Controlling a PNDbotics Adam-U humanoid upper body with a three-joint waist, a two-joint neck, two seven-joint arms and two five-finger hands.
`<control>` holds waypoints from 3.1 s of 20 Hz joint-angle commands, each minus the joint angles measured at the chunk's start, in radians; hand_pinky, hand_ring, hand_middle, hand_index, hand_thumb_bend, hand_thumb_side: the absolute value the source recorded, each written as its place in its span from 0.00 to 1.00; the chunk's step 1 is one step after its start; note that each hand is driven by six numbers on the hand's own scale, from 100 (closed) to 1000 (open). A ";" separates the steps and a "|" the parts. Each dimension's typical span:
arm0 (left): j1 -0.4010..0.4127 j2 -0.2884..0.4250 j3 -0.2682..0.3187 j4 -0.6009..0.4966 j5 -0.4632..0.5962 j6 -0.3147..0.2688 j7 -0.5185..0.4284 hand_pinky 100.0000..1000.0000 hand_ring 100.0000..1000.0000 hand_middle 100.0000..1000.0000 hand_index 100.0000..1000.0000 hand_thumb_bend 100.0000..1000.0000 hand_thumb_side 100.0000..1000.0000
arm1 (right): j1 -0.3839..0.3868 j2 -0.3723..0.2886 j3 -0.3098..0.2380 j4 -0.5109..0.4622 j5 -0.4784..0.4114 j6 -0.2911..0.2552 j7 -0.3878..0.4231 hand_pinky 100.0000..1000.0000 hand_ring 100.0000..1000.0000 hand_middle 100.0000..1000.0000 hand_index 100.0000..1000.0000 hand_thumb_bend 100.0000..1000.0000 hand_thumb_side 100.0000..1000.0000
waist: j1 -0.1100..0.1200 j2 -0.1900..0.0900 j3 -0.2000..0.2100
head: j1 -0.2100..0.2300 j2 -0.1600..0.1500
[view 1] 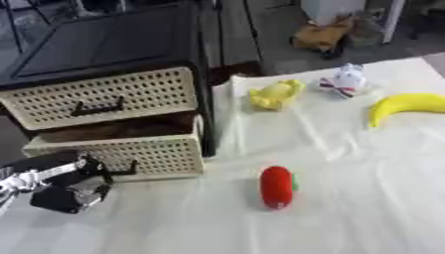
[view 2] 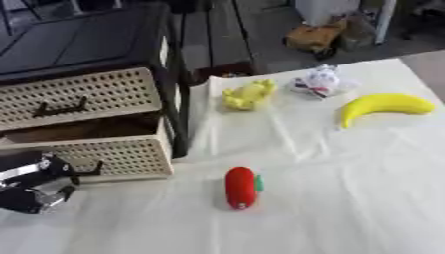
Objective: Pick up objects from table and place into drawer.
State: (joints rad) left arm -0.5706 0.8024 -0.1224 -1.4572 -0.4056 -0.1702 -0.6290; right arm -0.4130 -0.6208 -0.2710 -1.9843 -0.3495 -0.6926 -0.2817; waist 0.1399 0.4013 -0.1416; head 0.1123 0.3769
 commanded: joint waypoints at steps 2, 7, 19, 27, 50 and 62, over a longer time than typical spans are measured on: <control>0.001 0.061 0.001 -0.045 0.018 0.017 -0.009 0.00 0.00 0.01 0.51 0.00 0.47 | -0.003 -0.022 -0.012 -0.016 0.006 0.001 -0.008 0.61 0.79 0.69 0.85 0.00 1.00 | -0.008 -0.033 0.006 | -0.003 0.006; 0.019 0.066 -0.008 -0.081 0.023 0.040 0.002 0.00 0.00 0.00 0.50 0.00 0.47 | 0.001 -0.023 -0.012 -0.016 0.007 0.001 -0.012 0.61 0.79 0.69 0.85 0.00 1.00 | -0.009 -0.037 0.011 | -0.004 0.010; 0.060 0.074 -0.019 -0.149 0.034 0.077 0.035 0.00 0.00 0.01 0.50 0.00 0.48 | 0.008 -0.022 -0.012 -0.016 0.009 0.006 -0.014 0.61 0.79 0.69 0.85 0.00 1.00 | -0.013 -0.049 0.026 | -0.009 0.018; 0.087 0.081 -0.030 -0.203 0.026 0.088 0.052 0.00 0.00 0.01 0.49 0.00 0.48 | 0.009 -0.023 -0.013 -0.016 0.009 0.007 -0.018 0.61 0.79 0.70 0.85 0.00 1.00 | -0.013 -0.051 0.030 | -0.011 0.014; 0.183 0.103 -0.042 -0.371 0.045 0.143 0.108 0.00 0.00 0.01 0.51 0.00 0.50 | 0.012 -0.023 -0.014 -0.016 0.011 0.009 -0.027 0.61 0.78 0.70 0.85 0.00 1.00 | -0.018 -0.058 0.038 | -0.018 0.008; 0.235 0.106 -0.038 -0.455 0.050 0.161 0.127 0.00 0.00 0.01 0.50 0.00 0.50 | 0.018 -0.022 -0.017 -0.016 0.015 0.014 -0.034 0.61 0.78 0.70 0.85 0.00 1.00 | -0.017 -0.065 0.041 | -0.022 0.011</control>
State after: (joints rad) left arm -0.3234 0.8635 -0.1763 -1.8587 -0.3694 -0.0044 -0.5070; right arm -0.3894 -0.6208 -0.2775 -1.9843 -0.3445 -0.6799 -0.3127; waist 0.1274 0.3693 -0.1033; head 0.0939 0.3932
